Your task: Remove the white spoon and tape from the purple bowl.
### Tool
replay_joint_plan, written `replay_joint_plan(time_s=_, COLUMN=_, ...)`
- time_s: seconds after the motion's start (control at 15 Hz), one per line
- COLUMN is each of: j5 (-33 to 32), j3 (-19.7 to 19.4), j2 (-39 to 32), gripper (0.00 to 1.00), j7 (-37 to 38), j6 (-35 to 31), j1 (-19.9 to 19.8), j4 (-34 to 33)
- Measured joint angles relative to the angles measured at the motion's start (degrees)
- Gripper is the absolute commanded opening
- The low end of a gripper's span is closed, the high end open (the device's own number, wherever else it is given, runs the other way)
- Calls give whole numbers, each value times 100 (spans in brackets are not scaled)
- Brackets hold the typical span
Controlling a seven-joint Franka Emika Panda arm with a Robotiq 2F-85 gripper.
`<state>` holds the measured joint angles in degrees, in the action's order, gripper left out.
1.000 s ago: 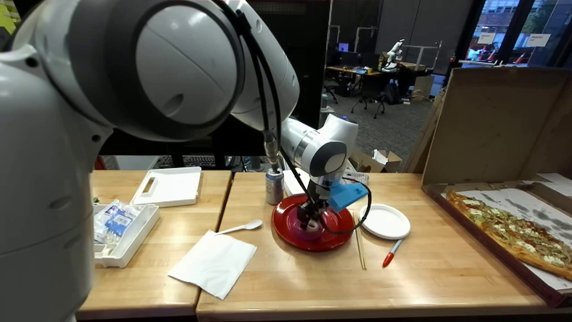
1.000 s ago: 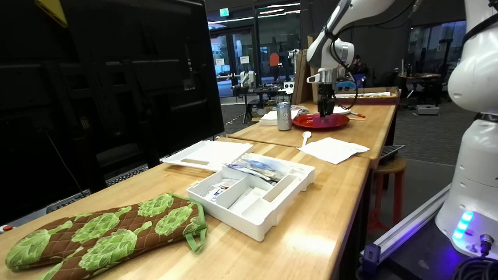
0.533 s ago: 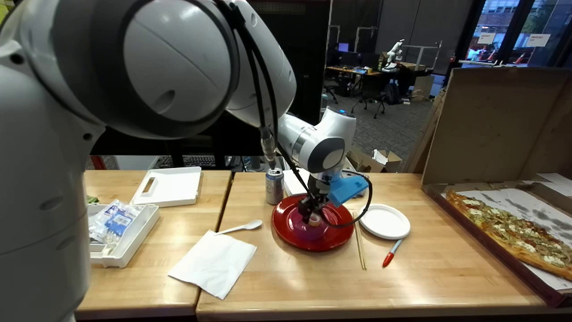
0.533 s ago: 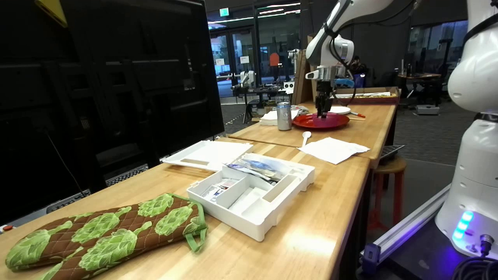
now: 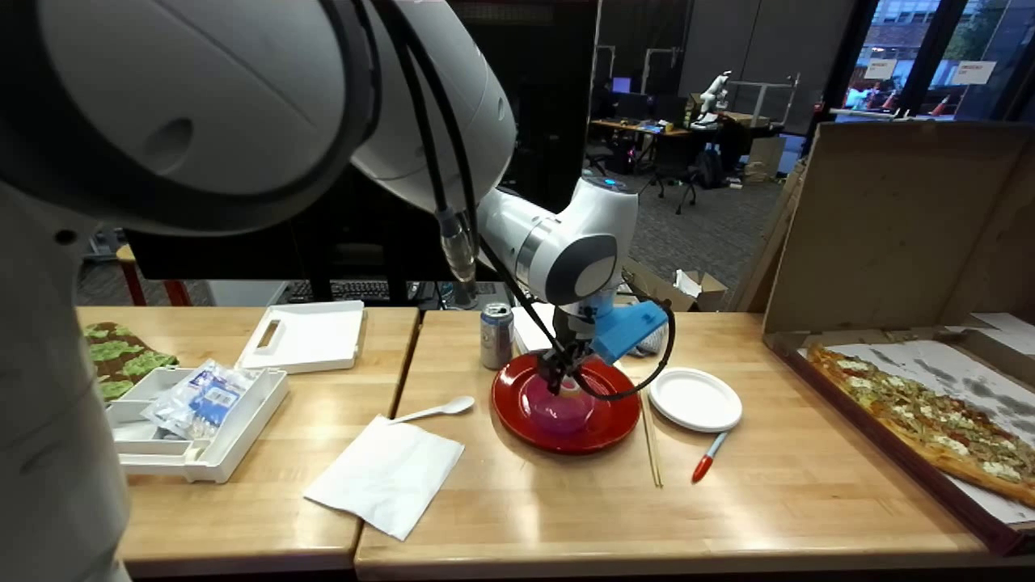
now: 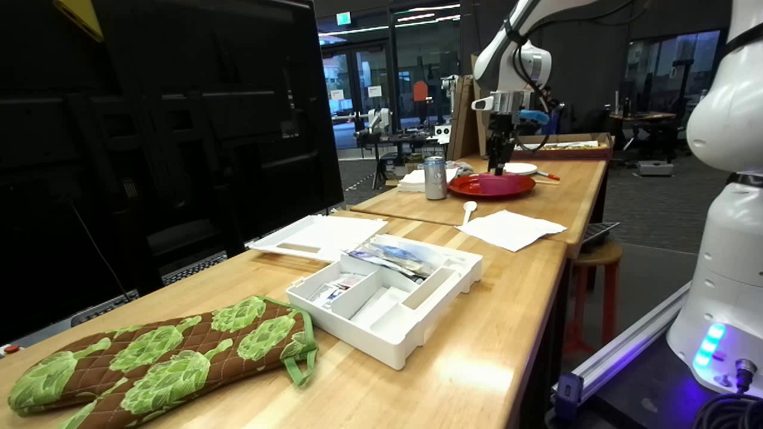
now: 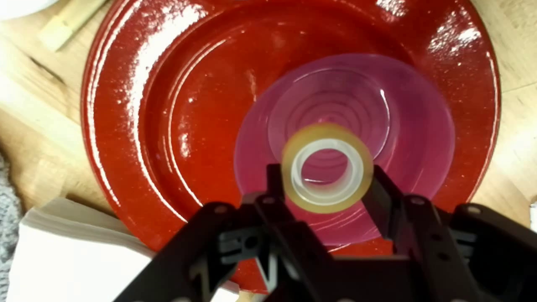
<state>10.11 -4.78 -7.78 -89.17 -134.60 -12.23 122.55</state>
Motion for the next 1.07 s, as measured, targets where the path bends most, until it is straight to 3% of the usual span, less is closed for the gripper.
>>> replay_joint_plan(time_s=1.07, j5=-1870, j3=-1, j2=1715, gripper=24, j7=-32, j6=-190, j1=662, j4=1755)
